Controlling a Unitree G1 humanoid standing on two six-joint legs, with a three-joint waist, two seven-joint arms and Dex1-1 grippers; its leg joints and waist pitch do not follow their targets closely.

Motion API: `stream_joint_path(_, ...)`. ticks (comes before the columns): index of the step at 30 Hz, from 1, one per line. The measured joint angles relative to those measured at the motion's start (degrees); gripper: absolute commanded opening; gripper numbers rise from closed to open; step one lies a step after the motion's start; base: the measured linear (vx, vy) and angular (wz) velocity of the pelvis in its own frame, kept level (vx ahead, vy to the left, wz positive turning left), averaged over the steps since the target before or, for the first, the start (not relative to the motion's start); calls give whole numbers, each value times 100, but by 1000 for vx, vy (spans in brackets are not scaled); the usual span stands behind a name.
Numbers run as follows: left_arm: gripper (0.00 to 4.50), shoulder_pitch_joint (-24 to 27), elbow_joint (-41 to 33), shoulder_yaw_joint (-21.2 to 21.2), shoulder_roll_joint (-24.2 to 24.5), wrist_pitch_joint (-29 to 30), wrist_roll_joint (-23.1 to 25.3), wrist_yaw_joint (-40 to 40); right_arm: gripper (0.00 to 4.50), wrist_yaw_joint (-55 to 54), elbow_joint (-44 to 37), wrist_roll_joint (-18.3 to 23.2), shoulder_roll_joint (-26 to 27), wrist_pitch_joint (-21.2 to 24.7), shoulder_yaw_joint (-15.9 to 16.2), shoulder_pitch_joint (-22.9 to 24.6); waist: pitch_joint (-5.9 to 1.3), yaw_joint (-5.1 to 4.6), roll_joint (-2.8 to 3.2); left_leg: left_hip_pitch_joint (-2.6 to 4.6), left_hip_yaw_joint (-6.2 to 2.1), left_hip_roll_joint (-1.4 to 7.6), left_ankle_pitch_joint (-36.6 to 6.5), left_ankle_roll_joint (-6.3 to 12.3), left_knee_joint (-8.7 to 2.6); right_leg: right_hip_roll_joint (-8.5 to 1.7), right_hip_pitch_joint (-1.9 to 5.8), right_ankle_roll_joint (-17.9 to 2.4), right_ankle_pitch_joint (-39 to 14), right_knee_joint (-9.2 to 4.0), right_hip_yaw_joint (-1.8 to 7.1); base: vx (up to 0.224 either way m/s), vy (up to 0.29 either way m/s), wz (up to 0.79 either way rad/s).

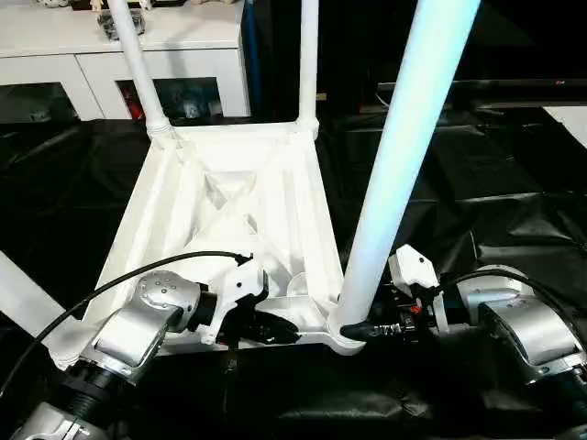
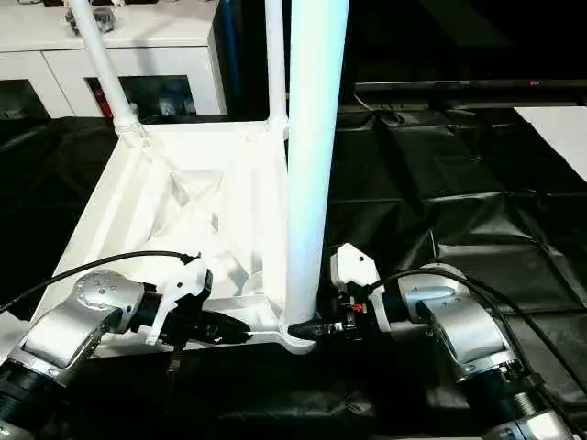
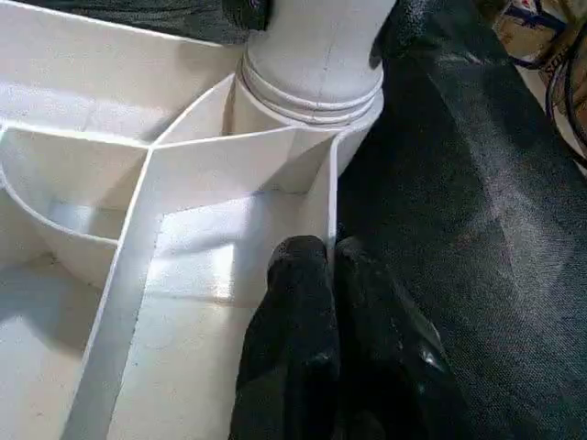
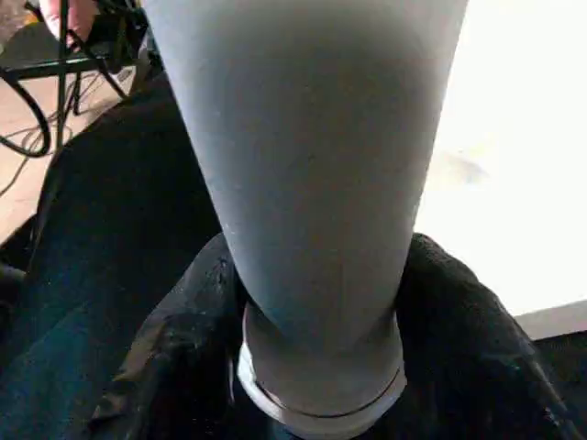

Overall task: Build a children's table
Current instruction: Rotate leg to tighten

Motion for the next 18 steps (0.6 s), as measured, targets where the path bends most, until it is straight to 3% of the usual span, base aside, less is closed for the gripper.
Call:
stream_joint_path(5,0,-2,112,166,-288,41,103,643,201,-837,90,-133,398,62,-217,103,-5,-37,-4,8,0,-8,-1,-2,-2,4,17,4,4,6,19,0,0,0)
stream_joint_path(12,0,-75,170,444,-948,521,447,2136,198,-2992,869,-459,1542,91,-673,-151,-31,-328,-54,47,-24,-15,3,-12,-4,6,21,41,-11,-13,10,0,0,0)
stream_joint_path(18,0,-112,165,561,-1563,901,615,3195,197,-4422,1192,-698,2278,255,-899,-414,-32,-447,-72,62,-31,-21,3,-13,-5,7,17,43,-12,-36,9,0,0,0)
